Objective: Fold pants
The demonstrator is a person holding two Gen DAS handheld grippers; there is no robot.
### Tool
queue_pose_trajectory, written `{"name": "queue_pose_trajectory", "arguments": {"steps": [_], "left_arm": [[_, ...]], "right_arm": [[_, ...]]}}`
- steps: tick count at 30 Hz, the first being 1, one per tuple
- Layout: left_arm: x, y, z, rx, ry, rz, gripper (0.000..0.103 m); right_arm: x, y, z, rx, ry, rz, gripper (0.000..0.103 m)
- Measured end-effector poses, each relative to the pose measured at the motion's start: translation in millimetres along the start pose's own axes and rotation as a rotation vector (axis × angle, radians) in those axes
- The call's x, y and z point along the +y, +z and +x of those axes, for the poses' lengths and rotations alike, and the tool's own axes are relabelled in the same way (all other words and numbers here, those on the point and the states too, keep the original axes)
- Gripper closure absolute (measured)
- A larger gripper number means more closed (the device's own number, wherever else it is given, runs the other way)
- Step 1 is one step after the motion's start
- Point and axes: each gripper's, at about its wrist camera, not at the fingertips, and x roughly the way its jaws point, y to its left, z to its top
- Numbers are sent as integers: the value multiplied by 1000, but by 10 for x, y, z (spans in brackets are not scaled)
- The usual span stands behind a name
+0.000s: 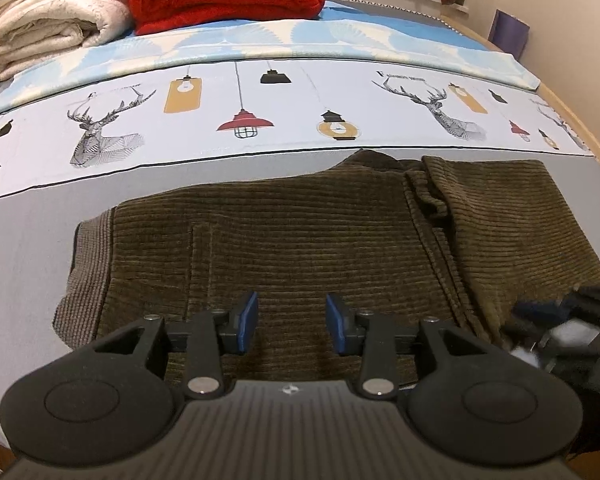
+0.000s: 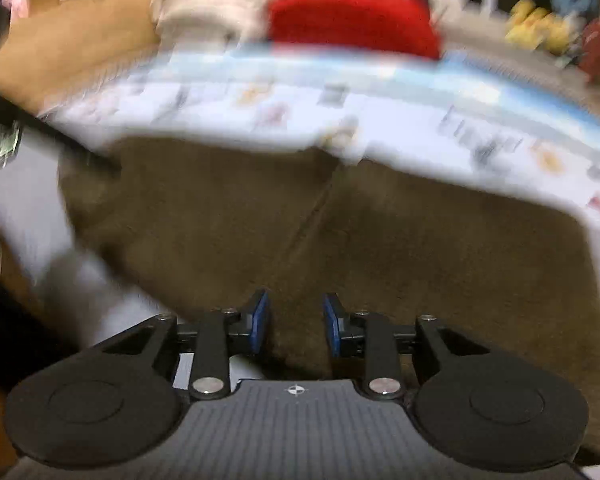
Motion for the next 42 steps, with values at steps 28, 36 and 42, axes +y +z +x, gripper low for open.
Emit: {"name": "queue_pose_trajectory", "arguments": {"steps": [28,36,42], "left_arm": [[1603,-679,263,116,28,-807,22],[1312,-554,411,90,152,-714,11],[1274,-485,333,65,154,-783,66]], "right_arm": [[-1592,187,-1220,-299,-224,482,47],[-1807,-2,-984,-136,-256,514,47],[-1775,-148,-677,99,-307,454,47]]}}
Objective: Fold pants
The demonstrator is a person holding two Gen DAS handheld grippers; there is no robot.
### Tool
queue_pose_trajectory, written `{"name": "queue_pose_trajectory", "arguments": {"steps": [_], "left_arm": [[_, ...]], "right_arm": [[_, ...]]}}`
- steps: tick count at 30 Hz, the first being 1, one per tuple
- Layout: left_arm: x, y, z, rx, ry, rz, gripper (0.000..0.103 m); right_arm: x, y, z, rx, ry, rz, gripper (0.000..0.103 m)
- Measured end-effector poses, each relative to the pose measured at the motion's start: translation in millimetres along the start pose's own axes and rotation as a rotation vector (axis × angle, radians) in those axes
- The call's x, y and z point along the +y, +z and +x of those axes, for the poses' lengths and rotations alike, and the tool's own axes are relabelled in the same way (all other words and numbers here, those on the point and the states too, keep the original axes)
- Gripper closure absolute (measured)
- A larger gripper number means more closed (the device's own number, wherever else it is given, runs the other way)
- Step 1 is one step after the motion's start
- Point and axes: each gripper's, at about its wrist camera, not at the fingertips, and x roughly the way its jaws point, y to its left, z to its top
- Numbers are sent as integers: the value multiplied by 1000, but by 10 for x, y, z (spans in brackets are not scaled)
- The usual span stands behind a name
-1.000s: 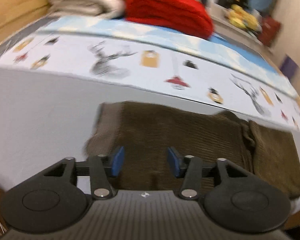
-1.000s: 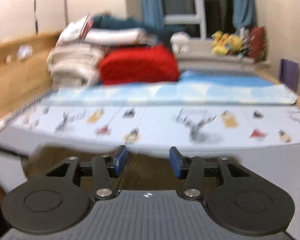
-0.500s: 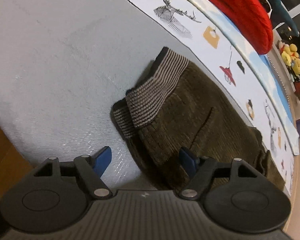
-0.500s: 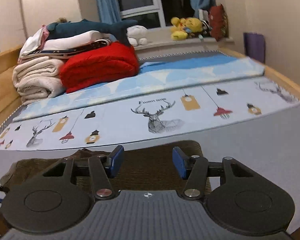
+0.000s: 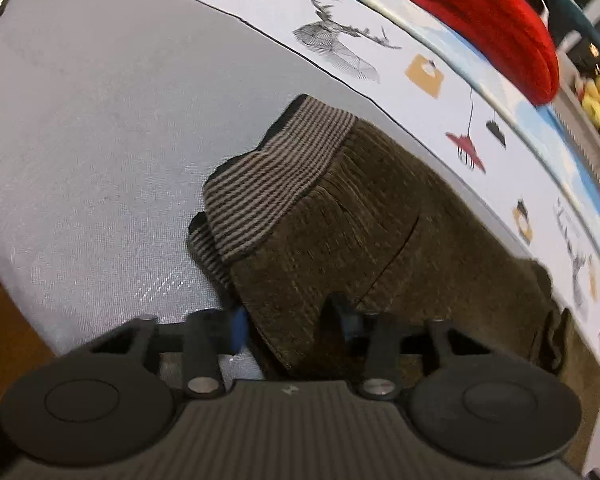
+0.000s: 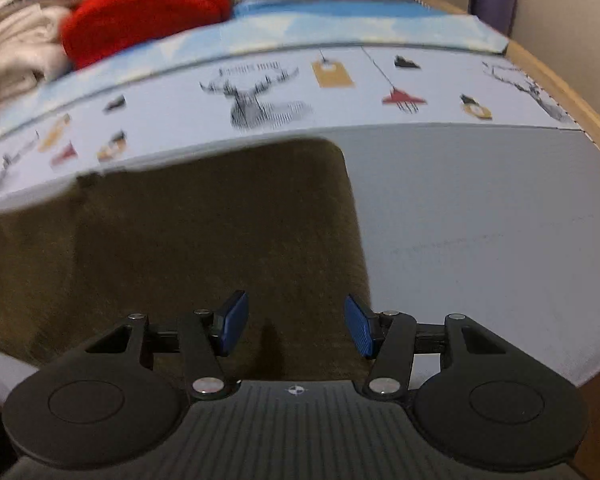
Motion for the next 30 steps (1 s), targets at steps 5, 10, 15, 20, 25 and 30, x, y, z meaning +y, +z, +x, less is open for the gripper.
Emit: {"name": "queue_pose_trajectory", "arguments": {"steps": [5,10,15,20,25,30], "left_arm": [[-80,26,-161,-48,11,10,81],[-862,-148,-612,-283,96,384,86],[-1851,-532,-1119,-461,28,676,88],[-2940,-1382,-1649,-598,-170,934,89],[-3754,-2640,-1591,-559,-355,1196,66],[-3762,-3210,-1139,-257,-473,1391,37]], "right_arm": [[-63,1,-27,-11,2,58,47],[-144,-7,-115,-39,0,81,48],[-346,-16,-200,-77,-21,146,51],[-662,-20,-322,-143,-3,285,70],[-997,-51,-438,-207,-28,460,69],[-1198,-94,-453,-208,13,583,63]]}}
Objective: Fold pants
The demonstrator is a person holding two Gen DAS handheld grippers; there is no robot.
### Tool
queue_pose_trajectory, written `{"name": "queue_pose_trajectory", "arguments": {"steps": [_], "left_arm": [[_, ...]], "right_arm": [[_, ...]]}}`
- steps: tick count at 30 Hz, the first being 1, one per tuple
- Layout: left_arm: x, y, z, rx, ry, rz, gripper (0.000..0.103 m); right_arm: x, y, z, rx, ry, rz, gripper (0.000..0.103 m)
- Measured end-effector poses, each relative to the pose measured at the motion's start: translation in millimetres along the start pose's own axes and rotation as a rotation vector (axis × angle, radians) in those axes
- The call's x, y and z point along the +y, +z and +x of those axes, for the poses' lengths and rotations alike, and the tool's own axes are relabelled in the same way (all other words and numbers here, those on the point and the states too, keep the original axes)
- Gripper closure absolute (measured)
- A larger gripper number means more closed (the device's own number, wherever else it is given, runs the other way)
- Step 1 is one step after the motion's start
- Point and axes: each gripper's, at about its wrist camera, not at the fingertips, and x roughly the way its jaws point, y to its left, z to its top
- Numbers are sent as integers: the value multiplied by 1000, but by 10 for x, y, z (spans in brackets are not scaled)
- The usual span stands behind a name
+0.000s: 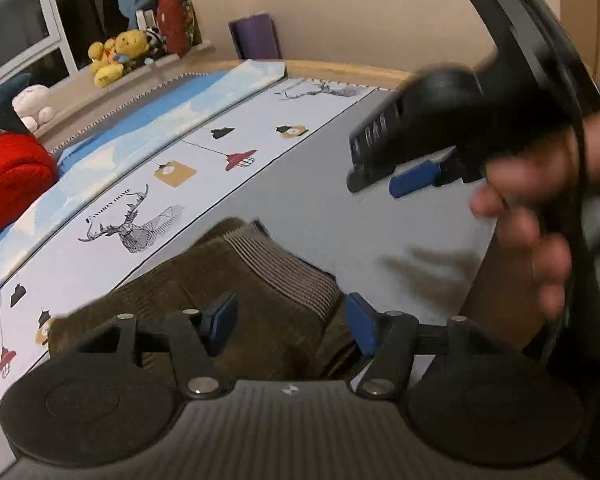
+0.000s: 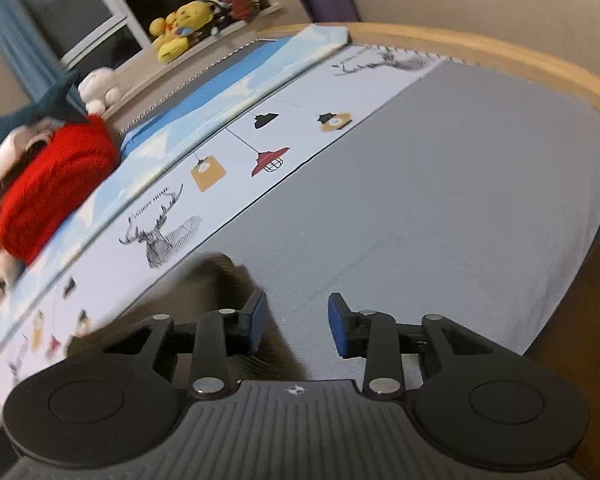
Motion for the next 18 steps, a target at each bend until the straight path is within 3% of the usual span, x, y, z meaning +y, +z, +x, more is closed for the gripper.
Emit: {"name": "queue_pose_trajectory", "arguments": {"steps": [2,6,9,12,15,16,18], "left_arm": [[216,-116,-125,-16,-30,-52,35],[814,-357,-356,44,-8,-76,35],[1221,-538,-502,80,-22,-48,35],[1575,-779,-523,101,-57,-61,40],[1762,-1116,-335,118,-117,-204,52],[1815,-1228,-206,173,-157,-280,60],[1822,-1274,-23,270,-164,-330,61]], "right_arm": [[-12,12,-9,4,37,21,57],[108,43,53,34,91,-25,45],[265,84,226,109,142,-85,40],[460,79,491,213,178,-232,32],[516,-22,832,353,133,-312,32],[506,-65,929,400,104,-316,32],[512,-129,994,439,86,-304,32]]}}
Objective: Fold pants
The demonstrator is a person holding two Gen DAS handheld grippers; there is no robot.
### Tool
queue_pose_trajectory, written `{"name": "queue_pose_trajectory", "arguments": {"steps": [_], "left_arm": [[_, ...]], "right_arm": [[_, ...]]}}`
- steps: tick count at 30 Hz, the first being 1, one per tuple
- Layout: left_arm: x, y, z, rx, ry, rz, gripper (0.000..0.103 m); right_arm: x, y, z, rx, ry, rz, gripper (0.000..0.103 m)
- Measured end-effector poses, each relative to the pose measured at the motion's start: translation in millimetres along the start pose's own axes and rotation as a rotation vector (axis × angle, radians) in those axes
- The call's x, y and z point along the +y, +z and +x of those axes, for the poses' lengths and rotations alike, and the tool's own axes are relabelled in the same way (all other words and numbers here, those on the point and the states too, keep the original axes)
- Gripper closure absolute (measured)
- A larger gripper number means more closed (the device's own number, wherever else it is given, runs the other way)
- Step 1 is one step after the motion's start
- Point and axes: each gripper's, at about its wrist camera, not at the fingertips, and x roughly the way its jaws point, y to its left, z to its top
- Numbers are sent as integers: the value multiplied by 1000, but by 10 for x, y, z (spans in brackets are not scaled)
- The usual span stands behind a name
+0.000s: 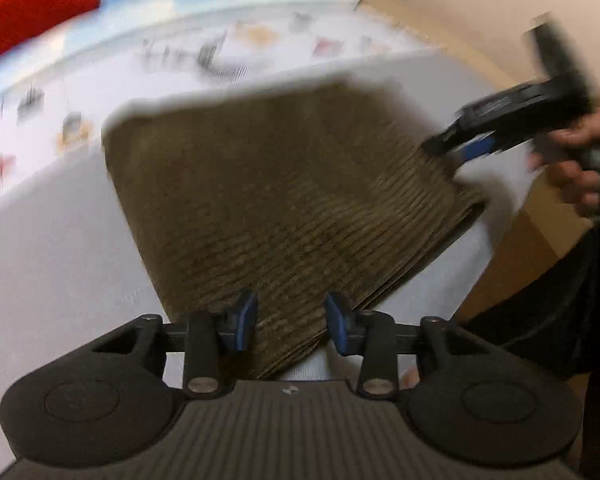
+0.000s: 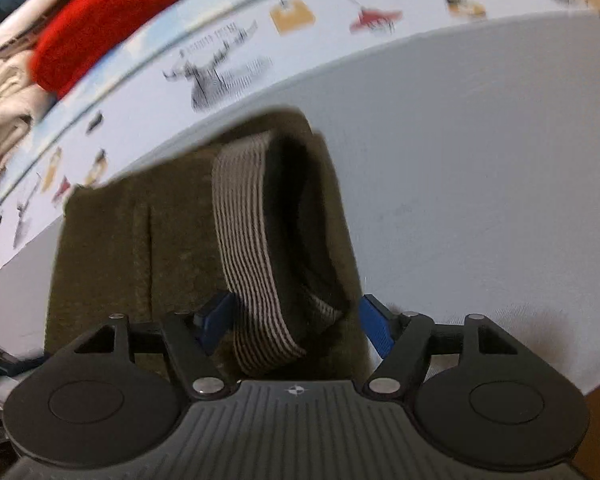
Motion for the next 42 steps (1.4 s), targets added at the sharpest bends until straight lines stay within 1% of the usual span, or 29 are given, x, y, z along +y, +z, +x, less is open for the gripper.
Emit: {"name": "queue_pose_trajectory", "arguments": {"steps": [1,2,3,4,5,6,7,9,10,11,12,13,15,16,17,18,19,21,23,24,25,29,31,33,34,35,37,40,42], "left_arm": [[1,27,13,-6,-12,3,61],[26,65,41,-2,-24,-1,61],[51,92,59,7,-32,-13,61],[90,100,58,10,-42,-31,61],[112,102,47,9,-50,-51,61],[129,106,43,8,-55,-63,61],[112,92,31,5,-56,-65,61],[93,78,1,-10,-59,-58,61],[75,46,-39,-24,-73,-55,61],[67,38,-70,-35,-92,-53,61],[51,35,-82,-41,-99,-45,61],[20,27,-57,-33,-90,-27,61],[-33,21,41,-2,-70,12,60],[-52,14,41,1,-64,30,60],[-70,30,43,2,-56,44,60],[-68,55,32,7,-57,44,59],[-41,82,12,5,-65,23,57],[24,142,-93,-40,-53,-33,57],[85,227,-219,-121,-13,-59,57],[105,289,-267,-158,24,-61,57],[118,357,-299,-179,51,-53,57],[197,658,-238,-222,118,-12,58],[248,768,-122,-209,153,-9,58],[305,829,-1,-182,171,-39,59],[324,853,37,-170,173,-60,59],[339,868,58,-162,170,-72,59],[405,928,120,-151,170,-86,59],[477,950,176,-130,168,-104,59],[520,943,238,-97,167,-128,59]], "right_arm": [[38,3,-12,-7,-3,-9,34],[85,1,-29,-20,-6,-30,48],[127,-6,-38,-24,3,-48,52],[170,-13,-53,-35,-5,-59,62],[205,-18,-80,-52,-12,-65,68],[229,-27,-121,-73,-11,-64,70],[245,-40,-173,-98,-5,-61,74],[233,-53,-364,-188,35,-46,89],[182,-56,-515,-252,65,-21,95],[107,-68,-616,-286,90,17,97],[32,-101,-635,-289,93,44,96],[-31,-115,-564,-245,60,48,96],[-29,-158,-290,-108,-35,-33,92],[29,-183,-186,-79,-77,-106,90],[82,-180,-181,-93,-88,-143,89],[110,-159,-220,-118,-80,-144,89],[97,-143,-281,-140,-62,-115,88],[69,-108,-385,-197,-38,-53,78],[105,-61,-475,-288,-39,-42,53],[154,-40,-487,-322,-46,-51,49],[213,-3,-466,-344,-51,-69,48],[397,127,-282,-344,-71,-180,48],[462,195,-152,-321,-110,-241,48],[479,250,12,-278,-143,-269,48],[477,275,90,-257,-150,-269,48],[463,305,143,-246,-152,-265,44],[415,352,223,-226,-155,-241,41],[356,400,282,-203,-129,-190,41],[336,397,296,-194,-123,-179,41]]}}
